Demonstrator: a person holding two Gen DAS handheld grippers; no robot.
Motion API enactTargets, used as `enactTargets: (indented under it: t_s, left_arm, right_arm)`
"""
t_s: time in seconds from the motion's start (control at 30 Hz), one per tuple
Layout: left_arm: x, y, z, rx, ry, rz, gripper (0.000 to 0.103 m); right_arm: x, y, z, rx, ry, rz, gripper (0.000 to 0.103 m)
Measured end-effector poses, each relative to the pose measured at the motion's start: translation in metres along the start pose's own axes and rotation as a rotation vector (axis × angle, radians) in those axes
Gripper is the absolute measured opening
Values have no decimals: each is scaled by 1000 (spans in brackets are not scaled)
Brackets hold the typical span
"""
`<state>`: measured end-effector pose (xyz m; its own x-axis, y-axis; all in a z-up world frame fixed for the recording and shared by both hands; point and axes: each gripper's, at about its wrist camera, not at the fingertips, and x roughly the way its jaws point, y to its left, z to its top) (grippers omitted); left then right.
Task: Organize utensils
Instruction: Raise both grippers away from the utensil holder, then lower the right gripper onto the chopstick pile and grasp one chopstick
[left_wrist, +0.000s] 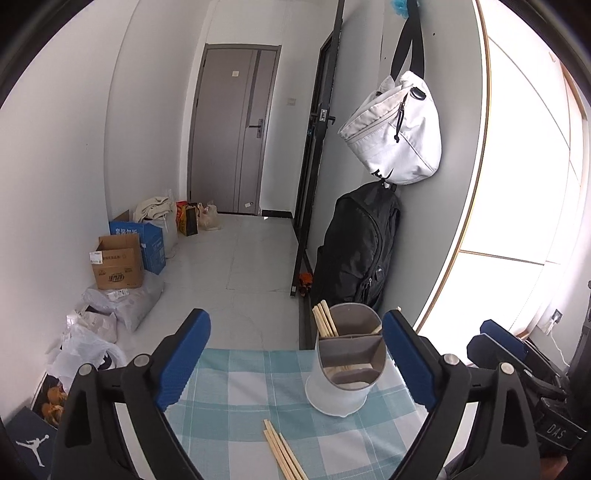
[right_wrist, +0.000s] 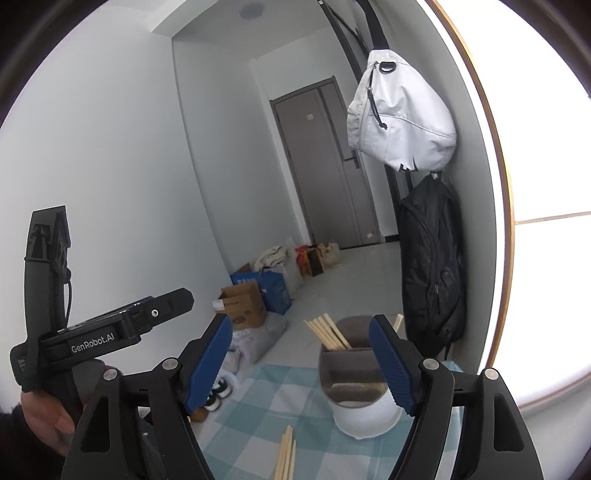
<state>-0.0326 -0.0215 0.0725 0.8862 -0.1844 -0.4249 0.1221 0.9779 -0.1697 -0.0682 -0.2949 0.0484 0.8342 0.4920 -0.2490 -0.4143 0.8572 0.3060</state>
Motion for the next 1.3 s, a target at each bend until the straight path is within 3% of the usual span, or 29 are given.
enactTargets:
  t_s: [0.4,0.7,0.77,0.87,1.1,1.2,1.3]
  left_arm:
    - [25,31,-51,-64,91,37,93]
    - [60,72,-83,-146,185,71,93]
    - [66,79,-89,-147,208,74,93]
    - [73,88,-93,-160,239,83,93]
    - [85,124,-98,-279,313,114,93]
    - [91,137,-104,-339,355,133,93]
    - [93,146,-107,-380,382,141,93]
  right_arm:
    - [21,11,-50,-40,130,-35,92]
    - [78,10,-85,-55,346,-41,91]
    - [92,9,-95,-46,407,-42,88]
    - [112,9,-108,-46,490,-46,74]
    - [167,22,-143,-97,705,-35,53]
    - [191,28,-157,-131,799,-42,37]
    - [210,32,-165,-185,854,-69,34]
